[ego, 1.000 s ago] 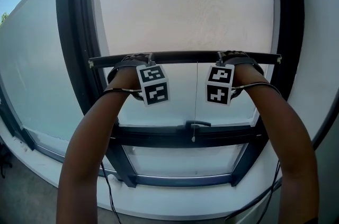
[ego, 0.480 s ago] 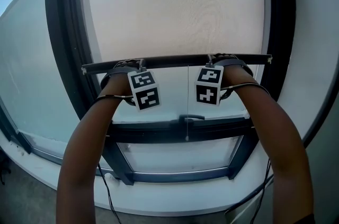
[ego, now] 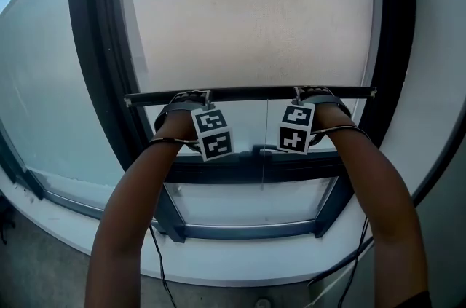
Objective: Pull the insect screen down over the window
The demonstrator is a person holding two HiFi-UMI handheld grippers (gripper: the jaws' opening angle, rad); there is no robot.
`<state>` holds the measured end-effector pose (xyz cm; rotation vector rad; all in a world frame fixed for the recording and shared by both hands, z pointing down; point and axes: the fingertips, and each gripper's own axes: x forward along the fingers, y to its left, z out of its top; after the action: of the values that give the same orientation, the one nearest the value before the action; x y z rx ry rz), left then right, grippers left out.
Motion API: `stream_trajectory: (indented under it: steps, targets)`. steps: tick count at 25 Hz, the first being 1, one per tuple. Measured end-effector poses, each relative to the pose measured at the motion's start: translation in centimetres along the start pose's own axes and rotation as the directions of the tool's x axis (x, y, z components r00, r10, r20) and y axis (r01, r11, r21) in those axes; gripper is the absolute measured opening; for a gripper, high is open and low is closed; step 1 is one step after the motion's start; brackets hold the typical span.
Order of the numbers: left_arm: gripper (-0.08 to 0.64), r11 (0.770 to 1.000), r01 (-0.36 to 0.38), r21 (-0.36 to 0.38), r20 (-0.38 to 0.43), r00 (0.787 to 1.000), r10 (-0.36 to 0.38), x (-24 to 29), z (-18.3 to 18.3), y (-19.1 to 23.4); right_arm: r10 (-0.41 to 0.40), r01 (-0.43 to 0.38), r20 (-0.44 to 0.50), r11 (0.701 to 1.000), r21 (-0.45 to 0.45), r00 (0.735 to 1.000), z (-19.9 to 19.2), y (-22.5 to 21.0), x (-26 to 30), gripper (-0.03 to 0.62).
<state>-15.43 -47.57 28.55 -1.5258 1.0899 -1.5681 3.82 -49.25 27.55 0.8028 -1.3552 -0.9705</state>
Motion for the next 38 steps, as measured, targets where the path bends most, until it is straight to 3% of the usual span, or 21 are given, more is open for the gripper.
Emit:
stream_trajectory:
  steps: [5, 10, 27, 38]
  targets:
    - [0.293, 0.998, 0.055, 0.017, -0.002, 0.998, -0.055, 2.0, -0.4, -4.3, 0.048, -0.048, -0.004, 0.999, -0.008, 0.999, 0.5, 4.2, 1.9, 0.259]
    - [0.293, 0.999, 0.040, 0.020, -0.001, 0.999, -0.040, 4.8, -0.5, -10.0, 0.020, -0.021, 0.021, 0.999, 0.026, 1.000, 1.0, 10.4, 4.6, 0.259]
    - [0.291, 0.986, 0.169, 0.002, 0.035, 0.985, -0.169, 4.9, -0.4, -10.9, 0.123, -0.123, 0.010, 0.992, -0.001, 0.992, 1.0, 10.7, 4.6, 0.258]
    - [0.291, 0.969, 0.246, 0.017, 0.039, 0.968, -0.247, 7.0, -0.4, -17.3, 0.202, -0.203, -0.017, 0.979, -0.034, 0.979, 1.0, 17.0, 6.9, 0.258]
